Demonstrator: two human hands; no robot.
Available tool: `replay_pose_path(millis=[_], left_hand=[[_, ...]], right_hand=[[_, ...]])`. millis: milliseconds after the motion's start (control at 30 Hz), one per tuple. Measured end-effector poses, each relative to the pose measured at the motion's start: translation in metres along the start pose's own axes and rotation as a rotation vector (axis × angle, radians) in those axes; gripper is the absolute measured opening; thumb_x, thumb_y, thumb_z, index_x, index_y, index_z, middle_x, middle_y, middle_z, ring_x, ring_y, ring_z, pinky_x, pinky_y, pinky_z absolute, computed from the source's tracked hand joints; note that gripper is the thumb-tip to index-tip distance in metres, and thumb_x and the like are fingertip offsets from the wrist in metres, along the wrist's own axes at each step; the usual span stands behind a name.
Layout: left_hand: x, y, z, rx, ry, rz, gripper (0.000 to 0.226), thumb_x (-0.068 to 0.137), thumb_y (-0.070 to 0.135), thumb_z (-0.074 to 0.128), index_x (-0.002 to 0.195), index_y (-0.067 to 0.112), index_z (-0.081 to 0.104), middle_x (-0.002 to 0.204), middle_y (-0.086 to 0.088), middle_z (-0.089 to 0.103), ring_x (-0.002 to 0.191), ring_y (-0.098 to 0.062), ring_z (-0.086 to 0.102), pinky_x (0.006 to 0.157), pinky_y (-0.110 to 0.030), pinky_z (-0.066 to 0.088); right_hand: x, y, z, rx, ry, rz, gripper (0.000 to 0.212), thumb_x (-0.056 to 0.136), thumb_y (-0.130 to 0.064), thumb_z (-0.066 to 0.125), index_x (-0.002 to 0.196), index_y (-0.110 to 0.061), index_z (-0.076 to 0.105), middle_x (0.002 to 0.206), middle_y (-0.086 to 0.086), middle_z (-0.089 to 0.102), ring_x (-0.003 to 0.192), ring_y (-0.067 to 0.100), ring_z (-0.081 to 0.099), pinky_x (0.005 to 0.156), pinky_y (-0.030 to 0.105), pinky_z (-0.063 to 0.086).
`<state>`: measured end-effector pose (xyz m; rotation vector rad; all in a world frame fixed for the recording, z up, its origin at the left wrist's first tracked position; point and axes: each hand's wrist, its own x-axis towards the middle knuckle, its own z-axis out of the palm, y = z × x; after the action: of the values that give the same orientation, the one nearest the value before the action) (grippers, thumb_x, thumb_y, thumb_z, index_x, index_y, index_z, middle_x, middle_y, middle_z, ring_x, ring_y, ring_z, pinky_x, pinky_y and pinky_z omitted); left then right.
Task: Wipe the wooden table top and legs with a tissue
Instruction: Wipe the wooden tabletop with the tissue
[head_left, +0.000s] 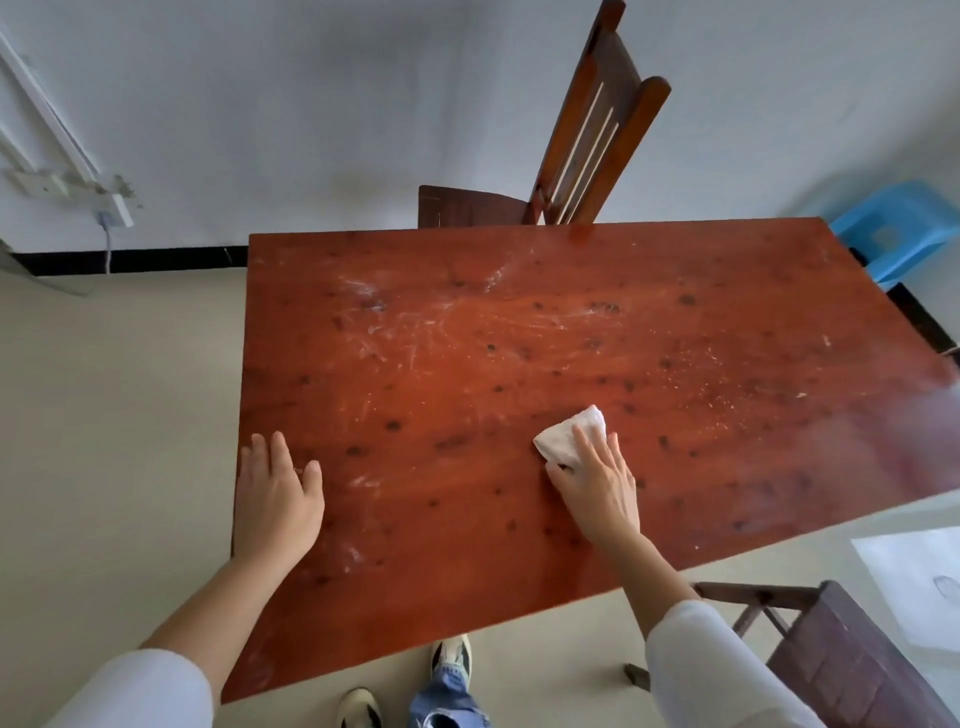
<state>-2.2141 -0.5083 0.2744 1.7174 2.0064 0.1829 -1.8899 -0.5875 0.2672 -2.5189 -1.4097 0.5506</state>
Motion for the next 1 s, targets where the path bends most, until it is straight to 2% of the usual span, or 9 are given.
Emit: replay_pose_path(millis=[100,233,333,467,567,633,700,867,1000], left_hand=[[0.016,0.011,0.005,0.077,0.020,-0.020,0.062,0.098,0.033,0.033,0.148,0.003,0.010,0.156,-0.021,0.004,0.145,-0.032,0.001,0.117,-0.040,0.006],[0.029,0.028,0.013,0.100,0.050,-0.036,0.062,0.098,0.031,0.032,0.148,0.000,0.010,0.155,-0.024,0.001,0.145,-0.034,-0.002,0.117,-0.043,0.004],[0.031,0.038,0.022,0.119,0.038,-0.013,0.063,0.098,0.032,0.032,0.147,-0.002,0.011,0.154,-0.025,0.003,0.144,-0.035,0.000,0.116,-0.046,0.007],[0.038,0.049,0.033,0.180,-0.006,-0.021,0.065,0.098,0.036,0.029,0.146,-0.004,0.012,0.154,-0.026,0.005,0.144,-0.036,0.002,0.116,-0.046,0.009],[0.045,0.051,0.035,0.258,-0.013,-0.025,0.063,0.098,0.038,0.025,0.145,-0.004,0.019,0.153,-0.026,0.012,0.143,-0.036,0.011,0.116,-0.045,0.011],[0.047,0.050,0.035,0.318,-0.002,-0.014,0.063,0.097,0.038,0.024,0.143,-0.005,0.024,0.151,-0.028,0.019,0.141,-0.038,0.018,0.115,-0.045,0.015],[0.048,0.050,0.036,0.364,-0.007,-0.011,0.064,0.097,0.038,0.024,0.142,-0.007,0.026,0.150,-0.029,0.022,0.140,-0.040,0.021,0.115,-0.046,0.018],[0.048,0.057,0.032,0.401,-0.029,-0.043,0.065,0.097,0.040,0.019,0.142,-0.006,0.026,0.150,-0.028,0.022,0.140,-0.038,0.022,0.115,-0.044,0.019],[0.046,0.056,0.028,0.429,-0.022,-0.026,0.069,0.094,0.042,0.013,0.143,-0.004,0.028,0.149,-0.027,0.026,0.140,-0.037,0.025,0.115,-0.043,0.021]], right_hand=[[0.006,0.000,0.020,0.000,0.036,-0.062,0.048,0.100,-0.039,0.037,0.147,-0.031,0.028,0.159,0.002,0.010,0.147,0.027,0.003,0.119,0.039,0.013],[0.011,0.008,0.027,0.218,0.192,-0.197,0.043,0.096,-0.006,0.049,0.136,-0.021,0.051,0.147,0.000,0.040,0.139,0.019,0.031,0.103,0.032,0.039],[0.027,0.023,0.002,0.366,0.302,-0.137,0.046,0.092,0.004,0.050,0.132,-0.018,0.055,0.139,0.004,0.051,0.132,0.018,0.043,0.096,0.027,0.042],[0.079,0.063,-0.041,0.339,0.457,0.072,0.037,0.096,-0.003,0.046,0.130,-0.012,0.056,0.139,0.012,0.051,0.130,0.028,0.047,0.096,0.033,0.042],[0.114,0.090,-0.047,0.220,0.355,0.290,0.037,0.101,-0.021,0.036,0.135,-0.017,0.048,0.148,0.011,0.039,0.138,0.031,0.032,0.107,0.044,0.034],[0.123,0.081,-0.033,0.102,0.281,0.297,0.045,0.101,-0.030,0.032,0.143,-0.016,0.036,0.155,0.012,0.024,0.145,0.028,0.015,0.117,0.044,0.016],[0.120,0.048,-0.007,0.111,0.276,0.188,0.046,0.101,-0.027,0.033,0.146,-0.016,0.033,0.158,0.008,0.017,0.147,0.023,0.007,0.120,0.039,0.008],[0.081,-0.048,0.044,0.302,0.172,-0.330,0.052,0.084,0.011,0.047,0.130,-0.011,0.056,0.143,0.009,0.047,0.138,0.023,0.035,0.112,0.037,0.030],[0.069,-0.081,0.037,0.533,-0.046,-0.417,0.058,0.078,0.017,0.046,0.125,-0.014,0.062,0.118,0.006,0.065,0.100,0.020,0.063,0.089,0.029,0.050]])
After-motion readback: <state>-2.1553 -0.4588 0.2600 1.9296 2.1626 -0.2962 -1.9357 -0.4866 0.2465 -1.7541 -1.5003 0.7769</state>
